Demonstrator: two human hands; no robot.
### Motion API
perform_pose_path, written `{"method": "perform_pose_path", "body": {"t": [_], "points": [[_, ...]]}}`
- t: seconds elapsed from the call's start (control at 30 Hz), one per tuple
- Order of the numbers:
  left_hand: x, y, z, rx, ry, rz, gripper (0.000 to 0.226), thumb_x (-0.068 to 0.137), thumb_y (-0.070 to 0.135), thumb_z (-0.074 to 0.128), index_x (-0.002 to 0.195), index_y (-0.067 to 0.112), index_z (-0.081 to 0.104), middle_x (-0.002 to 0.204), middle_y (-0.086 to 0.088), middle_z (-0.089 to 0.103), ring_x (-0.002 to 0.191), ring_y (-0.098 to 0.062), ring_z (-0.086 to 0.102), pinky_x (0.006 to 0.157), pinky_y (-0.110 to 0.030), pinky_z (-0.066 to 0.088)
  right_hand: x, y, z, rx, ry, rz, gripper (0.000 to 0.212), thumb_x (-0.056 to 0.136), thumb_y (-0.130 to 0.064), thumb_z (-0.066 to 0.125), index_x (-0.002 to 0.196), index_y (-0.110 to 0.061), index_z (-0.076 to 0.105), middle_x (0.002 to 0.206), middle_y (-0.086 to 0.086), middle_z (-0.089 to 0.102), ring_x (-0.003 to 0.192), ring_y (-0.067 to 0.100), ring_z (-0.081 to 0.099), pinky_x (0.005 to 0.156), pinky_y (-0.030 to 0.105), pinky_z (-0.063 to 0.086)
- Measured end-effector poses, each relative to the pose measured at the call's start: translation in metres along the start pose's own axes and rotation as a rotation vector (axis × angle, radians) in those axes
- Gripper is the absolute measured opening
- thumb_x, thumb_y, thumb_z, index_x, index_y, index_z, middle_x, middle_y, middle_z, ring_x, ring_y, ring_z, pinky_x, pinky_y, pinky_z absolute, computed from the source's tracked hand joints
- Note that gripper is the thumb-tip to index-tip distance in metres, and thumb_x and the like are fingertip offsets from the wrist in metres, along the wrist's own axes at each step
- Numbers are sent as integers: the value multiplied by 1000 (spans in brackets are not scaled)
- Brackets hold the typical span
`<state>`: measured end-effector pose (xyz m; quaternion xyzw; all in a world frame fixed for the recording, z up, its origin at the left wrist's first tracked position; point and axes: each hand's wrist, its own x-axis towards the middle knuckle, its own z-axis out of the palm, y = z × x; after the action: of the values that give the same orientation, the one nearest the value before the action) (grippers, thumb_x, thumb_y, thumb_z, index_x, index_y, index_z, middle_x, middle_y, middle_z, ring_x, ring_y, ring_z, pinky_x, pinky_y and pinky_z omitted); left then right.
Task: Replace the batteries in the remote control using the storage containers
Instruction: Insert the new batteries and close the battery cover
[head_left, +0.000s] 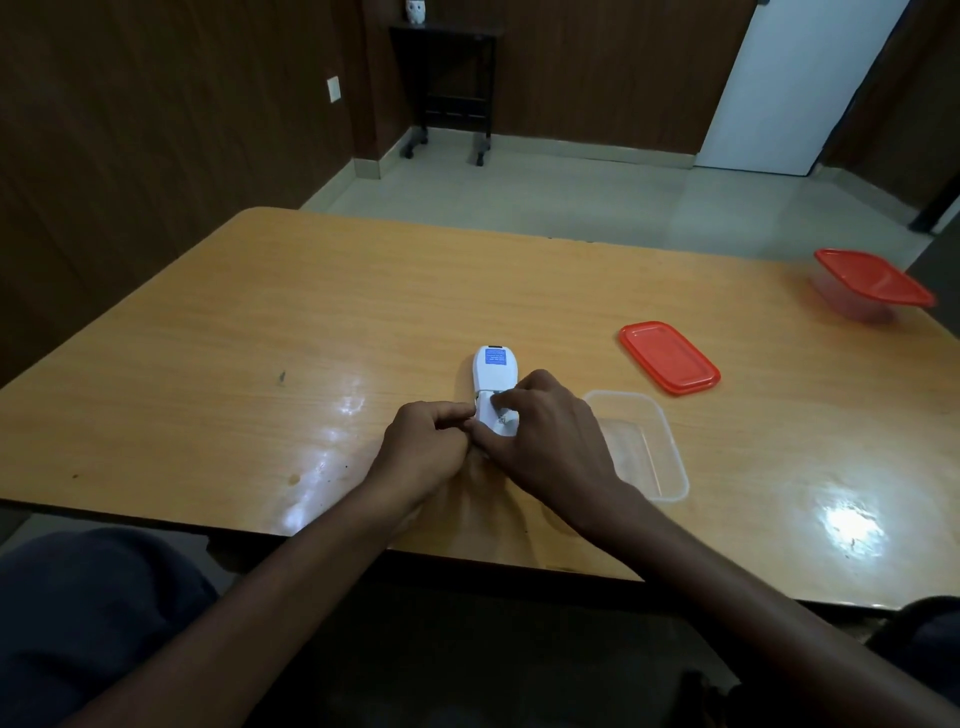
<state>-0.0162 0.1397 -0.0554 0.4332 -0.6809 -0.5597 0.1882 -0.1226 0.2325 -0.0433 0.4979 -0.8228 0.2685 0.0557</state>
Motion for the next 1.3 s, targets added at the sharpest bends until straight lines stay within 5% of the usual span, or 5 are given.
{"method": "perform_pose_path", "body": {"t": [0.43,0.6,0.83,1.03,1.3], "points": [[-7,4,-2,-65,-48,-23,41,82,6,55,109,25,79,107,3,79,107,-20,70,99,-42,56,-8,8,26,-158,-12,-149,31,78,-28,72,94,-3,67,95,19,62,70,36,59,51,34,46],[-5,15,-5,-190,-78,-103,17,93,7,59,98,16,73,91,-13,75,73,-18,65,61,-22,53,-4,9,14,33,12,-16,43,80,-46,72,91,-5,68,96,10,60,69,33,60,57,39,49],[1,14,-5,-475,-220,-190,30,96,9,59,124,1,69,104,-13,78,88,-23,74,72,-33,62,-8,-2,4,180,26,-21,35,79,-35,76,98,-7,70,99,7,60,72,29,62,62,39,51],[4,14,-9,-602,-207,-123,42,91,-6,55,131,7,63,112,-20,75,88,-32,76,62,-35,61,2,8,-9,205,-101,-244,60,71,-50,82,120,-22,63,148,6,42,74,17,69,62,38,57],[1,22,0,-433,-316,-73,42,94,-1,56,128,22,61,103,-11,77,91,-33,75,75,-42,55,20,36,-31,-76,-272,-181,140,55,-83,74,159,-34,-5,166,5,-24,91,25,61,66,26,40]]}}
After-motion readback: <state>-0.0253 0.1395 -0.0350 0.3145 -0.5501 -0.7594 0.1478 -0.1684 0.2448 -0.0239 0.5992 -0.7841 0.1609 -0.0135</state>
